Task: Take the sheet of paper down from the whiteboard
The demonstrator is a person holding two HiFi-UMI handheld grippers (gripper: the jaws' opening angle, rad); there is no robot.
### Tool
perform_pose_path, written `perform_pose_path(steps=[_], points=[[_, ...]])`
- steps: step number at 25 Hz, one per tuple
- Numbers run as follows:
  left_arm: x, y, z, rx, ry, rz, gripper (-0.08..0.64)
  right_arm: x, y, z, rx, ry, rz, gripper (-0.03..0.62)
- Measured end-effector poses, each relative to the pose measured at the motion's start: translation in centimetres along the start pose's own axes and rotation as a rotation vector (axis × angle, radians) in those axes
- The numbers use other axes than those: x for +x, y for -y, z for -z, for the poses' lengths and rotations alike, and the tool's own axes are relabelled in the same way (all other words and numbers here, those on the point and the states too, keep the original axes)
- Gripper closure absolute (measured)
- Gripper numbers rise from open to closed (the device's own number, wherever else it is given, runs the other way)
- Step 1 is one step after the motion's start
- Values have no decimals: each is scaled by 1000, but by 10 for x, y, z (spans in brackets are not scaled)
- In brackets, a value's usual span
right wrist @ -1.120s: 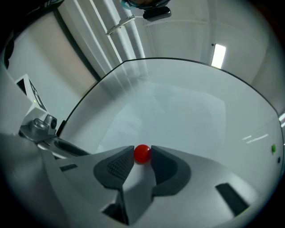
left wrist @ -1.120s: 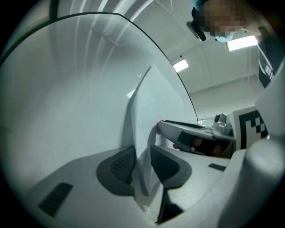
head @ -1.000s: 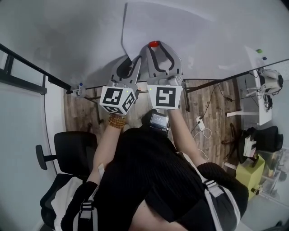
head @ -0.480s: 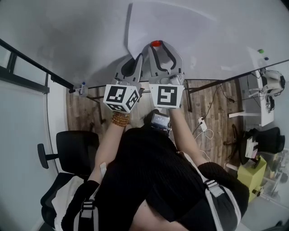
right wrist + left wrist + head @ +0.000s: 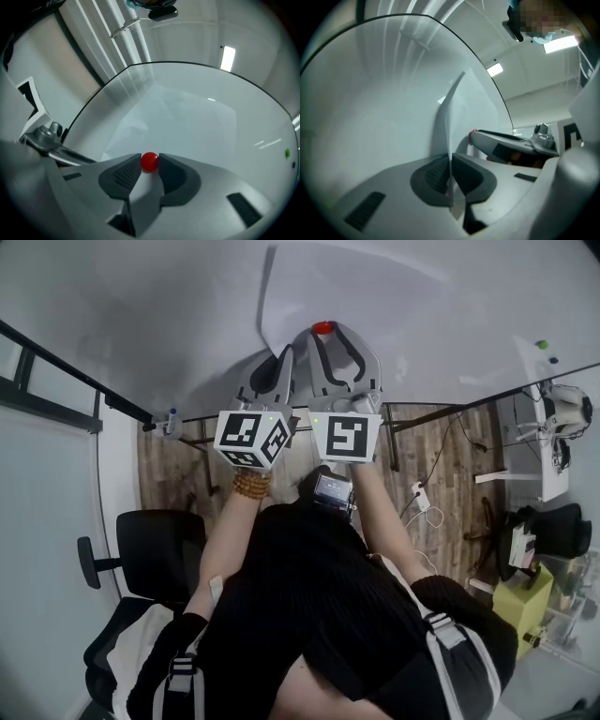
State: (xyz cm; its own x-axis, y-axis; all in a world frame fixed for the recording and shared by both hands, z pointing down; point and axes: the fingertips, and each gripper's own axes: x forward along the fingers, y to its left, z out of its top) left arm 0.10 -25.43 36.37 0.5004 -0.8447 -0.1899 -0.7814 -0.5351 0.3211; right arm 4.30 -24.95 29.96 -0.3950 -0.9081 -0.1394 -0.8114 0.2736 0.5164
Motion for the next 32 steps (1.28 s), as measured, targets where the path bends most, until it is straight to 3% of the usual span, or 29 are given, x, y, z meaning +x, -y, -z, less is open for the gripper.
perform_pose_path(steps=[32], points=[[0,-1,0,-29,5,-4,546,0,0,-2,-8,4,-8,479]])
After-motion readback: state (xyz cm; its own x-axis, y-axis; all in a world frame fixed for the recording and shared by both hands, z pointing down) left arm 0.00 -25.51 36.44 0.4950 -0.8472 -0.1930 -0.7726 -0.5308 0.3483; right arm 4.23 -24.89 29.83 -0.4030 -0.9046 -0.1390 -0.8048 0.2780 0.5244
